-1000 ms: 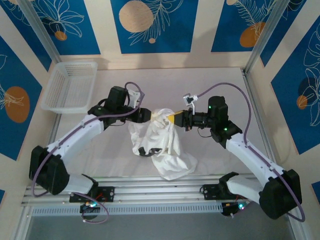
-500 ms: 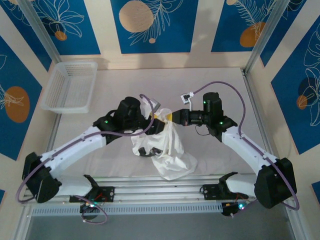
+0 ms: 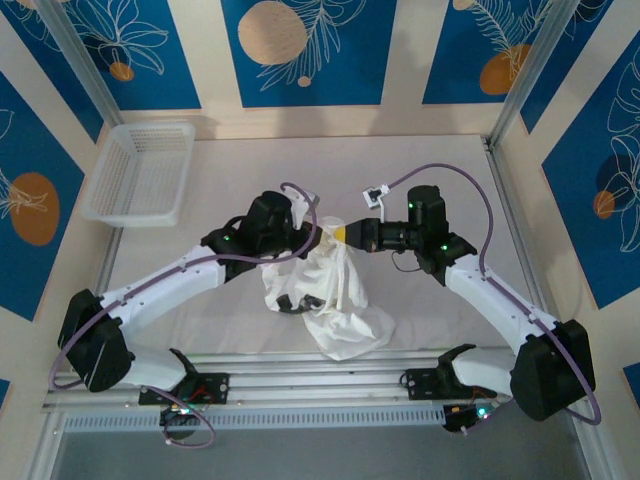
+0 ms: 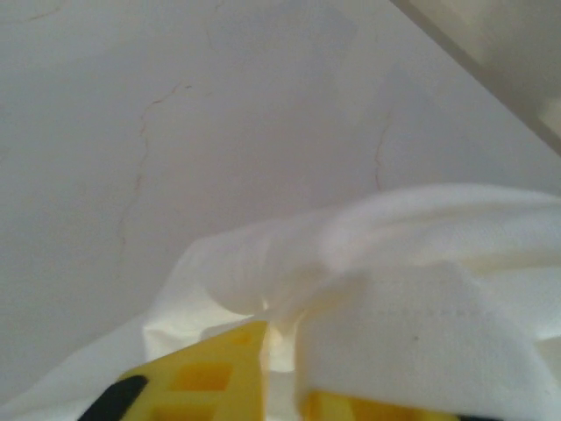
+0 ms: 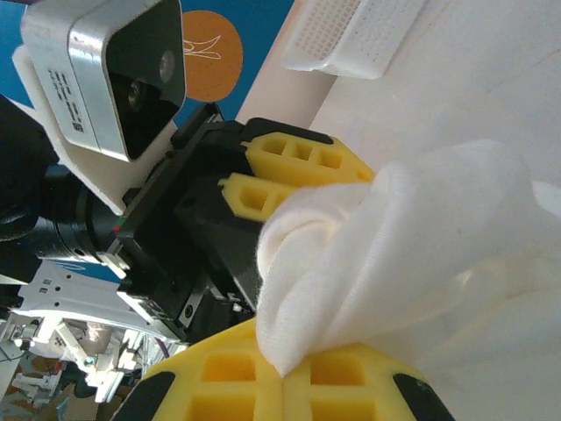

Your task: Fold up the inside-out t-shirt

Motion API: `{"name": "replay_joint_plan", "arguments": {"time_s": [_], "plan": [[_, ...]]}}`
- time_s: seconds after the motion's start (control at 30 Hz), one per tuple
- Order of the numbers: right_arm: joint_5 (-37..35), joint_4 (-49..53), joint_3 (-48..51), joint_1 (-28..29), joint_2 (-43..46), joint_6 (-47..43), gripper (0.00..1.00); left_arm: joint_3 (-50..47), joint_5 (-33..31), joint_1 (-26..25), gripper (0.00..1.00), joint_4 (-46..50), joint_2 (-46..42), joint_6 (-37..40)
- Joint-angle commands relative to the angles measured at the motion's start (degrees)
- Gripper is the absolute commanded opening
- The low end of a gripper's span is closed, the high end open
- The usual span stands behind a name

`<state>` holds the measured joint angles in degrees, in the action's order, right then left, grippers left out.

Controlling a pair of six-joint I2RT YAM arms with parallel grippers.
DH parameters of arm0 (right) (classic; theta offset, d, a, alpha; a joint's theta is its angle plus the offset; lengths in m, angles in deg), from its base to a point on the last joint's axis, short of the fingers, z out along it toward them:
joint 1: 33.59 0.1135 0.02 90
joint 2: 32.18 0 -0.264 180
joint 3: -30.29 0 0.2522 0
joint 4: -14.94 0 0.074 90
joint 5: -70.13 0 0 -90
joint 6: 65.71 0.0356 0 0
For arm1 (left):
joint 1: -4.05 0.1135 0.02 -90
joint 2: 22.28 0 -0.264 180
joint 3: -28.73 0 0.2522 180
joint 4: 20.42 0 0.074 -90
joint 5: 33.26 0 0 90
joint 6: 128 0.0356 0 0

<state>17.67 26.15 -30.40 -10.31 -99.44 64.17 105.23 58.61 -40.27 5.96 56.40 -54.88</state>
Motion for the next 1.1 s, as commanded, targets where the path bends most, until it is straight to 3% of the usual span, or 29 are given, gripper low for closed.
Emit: {"name": "replay_joint_plan", "arguments": {"time_s": [0.0,0.07,0.17,0.23,0.33,0.4,0.47,0.57,0.63,0.73,0.9,1.07], "plan": [[0.10,0.28,1.22,0.27,1.26,0.36,0.00,1.92,1.80,0.97,0.08,-0.29,-1.84,-1.31],[-0.70,1.74,1.21,0.18,1.04,-0.40,0.00,2.40,4.79,1.07,0.00,-0.23,-1.94,-1.24],[-4.03,4.61,1.67,0.03,1.15,-2.01,0.00,3.07,8.63,1.91,0.00,-0.35,-3.17,-2.97],[-10.15,9.21,2.89,-0.70,1.11,-6.24,0.12,3.71,14.03,3.95,0.00,-1.23,-4.45,-7.17],[-19.18,15.42,5.79,-4.73,-0.50,-7.98,0.15,6.20,22.99,6.23,0.00,-0.15,-3.21,-9.29],[-14.05,19.08,5.07,-6.44,-0.32,-11.21,0.30,8.04,23.77,6.27,0.00,4.63,-0.86,-7.38],[-11.56,20.29,5.13,-6.05,2.94,-12.25,0.37,7.17,24.32,6.41,0.00,5.49,0.54,-7.17],[-18.56,20.06,6.79,-4.56,11.31,-9.16,0.41,4.94,26.51,6.35,0.00,3.12,1.43,-8.84],[-25.78,18.81,8.11,-1.76,17.20,-8.01,0.44,5.10,27.38,6.35,0.00,3.21,2.08,-9.38],[-38.39,12.25,10.06,7.75,23.55,-12.47,0.44,5.42,27.28,6.39,0.00,2.88,2.09,-9.66],[-58.91,-1.90,9.29,22.77,19.14,-26.08,0.51,7.58,28.76,6.26,0.00,3.37,3.44,-9.84],[-60.18,-16.21,11.82,25.80,10.58,-42.38,0.63,7.82,28.56,6.26,0.00,2.72,3.33,-10.71]]}}
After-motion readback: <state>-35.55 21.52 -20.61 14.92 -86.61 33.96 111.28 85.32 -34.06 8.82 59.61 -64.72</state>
